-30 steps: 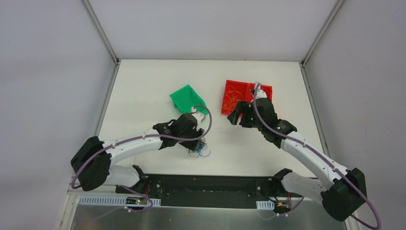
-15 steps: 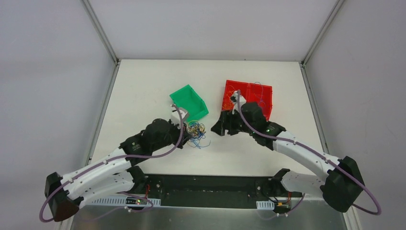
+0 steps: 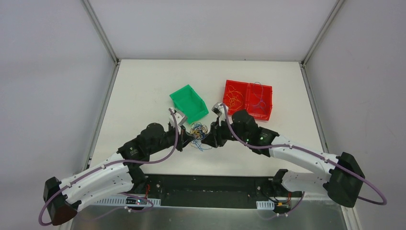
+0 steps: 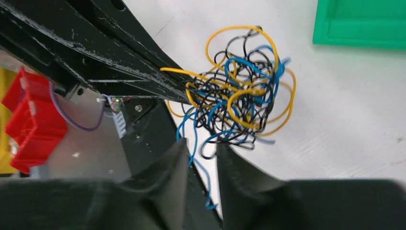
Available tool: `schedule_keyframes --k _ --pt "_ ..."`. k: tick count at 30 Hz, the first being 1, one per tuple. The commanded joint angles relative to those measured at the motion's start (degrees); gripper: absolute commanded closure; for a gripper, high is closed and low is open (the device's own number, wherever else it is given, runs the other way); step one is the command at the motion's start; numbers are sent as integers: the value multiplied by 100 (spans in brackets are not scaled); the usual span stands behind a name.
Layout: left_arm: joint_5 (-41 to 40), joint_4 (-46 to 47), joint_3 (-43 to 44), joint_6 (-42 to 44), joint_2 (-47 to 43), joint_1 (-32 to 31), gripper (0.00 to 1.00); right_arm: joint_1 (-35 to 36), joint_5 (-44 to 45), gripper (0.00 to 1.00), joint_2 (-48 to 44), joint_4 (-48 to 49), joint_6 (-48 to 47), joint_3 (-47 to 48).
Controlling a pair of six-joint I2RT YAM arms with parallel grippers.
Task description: Untangle the cables
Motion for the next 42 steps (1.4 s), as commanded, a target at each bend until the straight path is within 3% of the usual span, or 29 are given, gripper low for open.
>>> schedule_keyframes --k 1,5,8,16,23,29,37,42 --pt "412 444 32 93 -16 -53 100 78 -29 79 50 275 -171 113" --pt "175 453 -17 56 -145 -46 100 104 217 100 20 227 -138 129" --pt "-476 401 -102 -59 -250 -52 100 95 1049 100 -104 131 -2 87" --pt "-3570 -464 -121 -871 -480 -38 100 -300 4008 100 -931 92 727 -399" --pt "-4248 -688 -143 -1072 -674 -43 100 -1810 4430 100 -2082 -602 1852 -870" --pt "-5512 -1369 -39 -1656 -939 -39 100 -2911 4798 100 -3012 -1529 2404 -927" --pt "-6236 -1715 -349 -2129 -2070 -50 100 -3152 5366 100 -4000 -2020 2258 -813" --pt "-5922 -1702 -376 -2167 -2267 -44 100 -3152 4505 100 -4058 -1661 1850 -747"
